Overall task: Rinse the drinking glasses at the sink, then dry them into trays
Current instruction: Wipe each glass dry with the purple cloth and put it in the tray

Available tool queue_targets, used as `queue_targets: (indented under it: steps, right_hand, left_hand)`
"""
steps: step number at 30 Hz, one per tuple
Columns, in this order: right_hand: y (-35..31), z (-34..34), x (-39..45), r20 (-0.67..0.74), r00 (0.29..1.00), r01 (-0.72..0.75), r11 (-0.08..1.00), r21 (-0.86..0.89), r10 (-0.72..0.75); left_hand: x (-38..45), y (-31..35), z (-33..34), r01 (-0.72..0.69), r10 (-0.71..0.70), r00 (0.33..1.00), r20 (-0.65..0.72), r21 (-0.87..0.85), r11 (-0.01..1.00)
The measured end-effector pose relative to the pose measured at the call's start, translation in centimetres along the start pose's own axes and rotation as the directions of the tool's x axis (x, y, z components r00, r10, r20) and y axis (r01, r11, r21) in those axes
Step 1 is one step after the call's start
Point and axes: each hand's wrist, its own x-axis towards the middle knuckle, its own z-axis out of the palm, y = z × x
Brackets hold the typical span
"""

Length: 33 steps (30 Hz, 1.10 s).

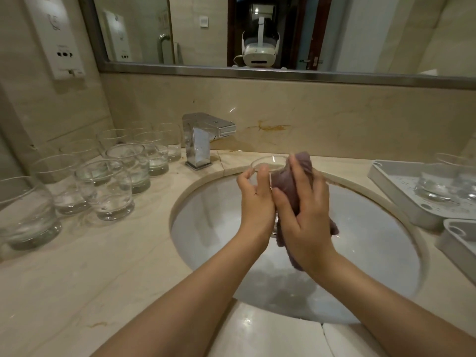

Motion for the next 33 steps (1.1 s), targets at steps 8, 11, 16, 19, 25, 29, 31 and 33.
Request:
queue_targets:
  steps: [8,11,16,19,25,29,31,33]
  right_hand:
    - [1.0,-1.4,2.2,0.057,0.881,-0.437,0.763,0.477,0.470]
    - [1.6,-1.9,3.1,0.211,0.710,-0.616,0.447,0.649,0.672]
    - [1.6,-2.2,3.1,0.269,0.618,-0.675,0.323,0.663,0.738]
    - [1.0,-2.2,3.0,0.225,0.669,-0.655,0.418,0.630,0.709]
    - [-0.3,-1.2,0.9,0.034,0.986,-0.164,0.979,0.125,0.161]
    - [0.4,-0.4,0.5,0.002,0.996,-0.084,0.989,0.124,0.085]
    - [0.2,-0.9,1.1,-0.022,0.978,-0.192,0.939,0.286,0.207]
    - [0.3,-1.5,1.9,0.034,0.913,-0.377,0.810,0.449,0.406]
  left_hand:
    - [-0.9,-0.4,0.9,0.036,-0.045,0.995,0.087,0.103,0.994]
    - [-1.1,-0.4,1.0,0.021,-0.036,0.990,0.133,0.113,0.993]
    - [-1.1,-0.2,0.7,-0.041,-0.006,0.978,0.210,0.218,0.975]
    - [-0.6,0.0,0.4,-0.051,0.007,0.984,0.180,0.242,0.969]
    - [0.0,0.0,0.1,0.029,-0.030,0.999,0.038,0.034,0.999]
    - [-0.4,0.0,0.3,0.057,-0.057,0.998,0.004,-0.010,0.998]
    - [-0.6,-0.2,0.5,0.044,-0.044,0.998,0.044,0.005,0.999]
    - [-1.0,-0.2,0.6,0.039,-0.042,0.995,0.091,0.040,0.998]
